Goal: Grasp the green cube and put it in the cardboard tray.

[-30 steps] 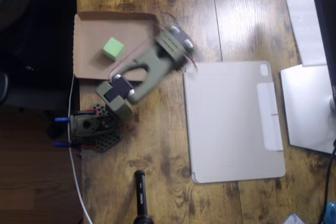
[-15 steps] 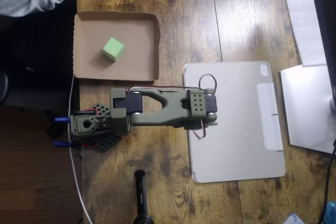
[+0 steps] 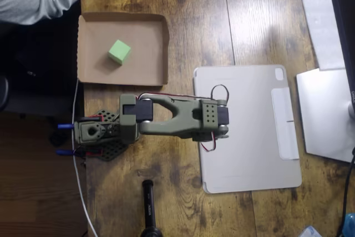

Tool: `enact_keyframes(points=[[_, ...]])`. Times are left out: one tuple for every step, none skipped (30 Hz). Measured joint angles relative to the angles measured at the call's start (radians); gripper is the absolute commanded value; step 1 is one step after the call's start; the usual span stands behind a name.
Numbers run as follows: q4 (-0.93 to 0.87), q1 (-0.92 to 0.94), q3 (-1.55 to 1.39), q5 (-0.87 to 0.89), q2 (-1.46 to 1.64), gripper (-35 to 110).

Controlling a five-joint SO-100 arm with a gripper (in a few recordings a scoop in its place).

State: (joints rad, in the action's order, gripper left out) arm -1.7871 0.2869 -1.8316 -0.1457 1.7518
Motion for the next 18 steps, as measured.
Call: enact_keyframes(points=[[0.0,0.0,0.0,0.0,-0.003,4],[0.0,0.0,0.0,0.0,-0.005,4],[0.0,0.009,0.0,0.0,-0.003,4],[0.0,0.014,0.0,0.0,0.003,4],[0.0,0.017,0.0,0.0,0.006,4],[0.0,0.025,0.0,0.0,0.012,3],[0.0,0.029,0.0,0.0,0.017,3],[0.0,0.034,0.0,0.0,0.023,3],[0.0,0.035,0.0,0.0,0.032,3],[0.0,0.035,0.0,0.0,0.037,3],[0.0,0.035,0.0,0.0,0.043,2],[0.0,0.035,0.0,0.0,0.055,2],[0.0,0.034,0.0,0.0,0.067,2],[0.0,0.031,0.0,0.0,0.077,1],[0.0,0.029,0.0,0.0,0.084,1],[0.0,0.023,0.0,0.0,0.089,1],[0.0,0.02,0.0,0.0,0.091,1],[0.0,0.018,0.0,0.0,0.092,1]])
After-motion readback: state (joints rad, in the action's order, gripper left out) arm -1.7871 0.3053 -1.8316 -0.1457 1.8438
